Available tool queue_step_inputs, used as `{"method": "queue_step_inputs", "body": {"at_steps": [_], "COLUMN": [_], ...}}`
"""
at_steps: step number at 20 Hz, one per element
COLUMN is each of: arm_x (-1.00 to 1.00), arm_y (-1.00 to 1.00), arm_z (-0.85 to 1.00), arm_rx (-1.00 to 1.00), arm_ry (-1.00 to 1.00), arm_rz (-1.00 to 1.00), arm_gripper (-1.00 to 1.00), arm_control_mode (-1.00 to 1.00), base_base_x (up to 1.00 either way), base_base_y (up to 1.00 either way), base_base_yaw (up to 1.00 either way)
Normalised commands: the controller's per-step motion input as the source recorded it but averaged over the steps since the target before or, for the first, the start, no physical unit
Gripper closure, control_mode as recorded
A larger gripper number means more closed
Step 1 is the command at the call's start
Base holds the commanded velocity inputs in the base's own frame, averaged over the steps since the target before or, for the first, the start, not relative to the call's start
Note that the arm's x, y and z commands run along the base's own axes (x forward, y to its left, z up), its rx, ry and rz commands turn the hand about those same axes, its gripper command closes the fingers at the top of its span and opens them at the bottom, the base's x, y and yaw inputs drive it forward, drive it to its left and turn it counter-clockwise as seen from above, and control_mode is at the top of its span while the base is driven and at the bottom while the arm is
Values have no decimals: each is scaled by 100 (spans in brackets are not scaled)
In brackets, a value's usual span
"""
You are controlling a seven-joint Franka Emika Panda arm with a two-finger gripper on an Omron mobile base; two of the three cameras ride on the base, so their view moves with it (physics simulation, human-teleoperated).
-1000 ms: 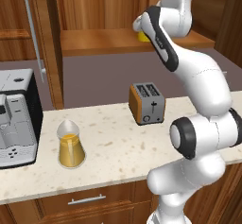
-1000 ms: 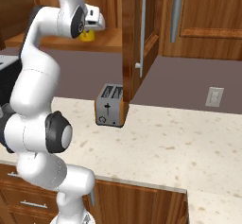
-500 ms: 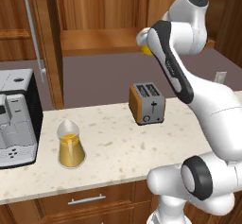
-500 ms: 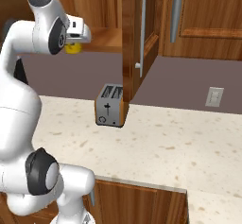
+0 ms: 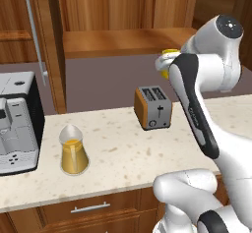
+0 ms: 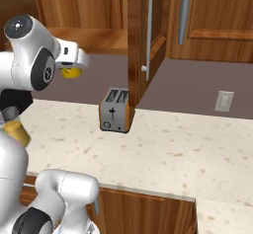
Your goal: There is a tray on the dining counter. Grab the cup, mug, and pitcher and place them on the tray. The pitcher may be placed next to the tray if it cannot fit the tray.
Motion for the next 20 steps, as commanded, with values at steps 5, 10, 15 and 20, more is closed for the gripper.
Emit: {"method": "queue_step_inputs", "body": {"at_steps": [5, 10, 15, 20], "arm_x": [-76, -70, -46, -14], "arm_y": [-21, -5, -1, 0], "arm_z": [-34, -13, -13, -11], "arm_rx": [0, 0, 0, 0], "arm_ry": [2, 14, 17, 5], "arm_rz": [-10, -7, -1, 0], "arm_gripper": [100, 100, 100, 100], "arm_control_mode": [-100, -100, -100, 100], "base_base_x": [0, 0, 0, -51], "base_base_y": [0, 0, 0, 5], "base_base_yaw": [0, 0, 0, 3]}}
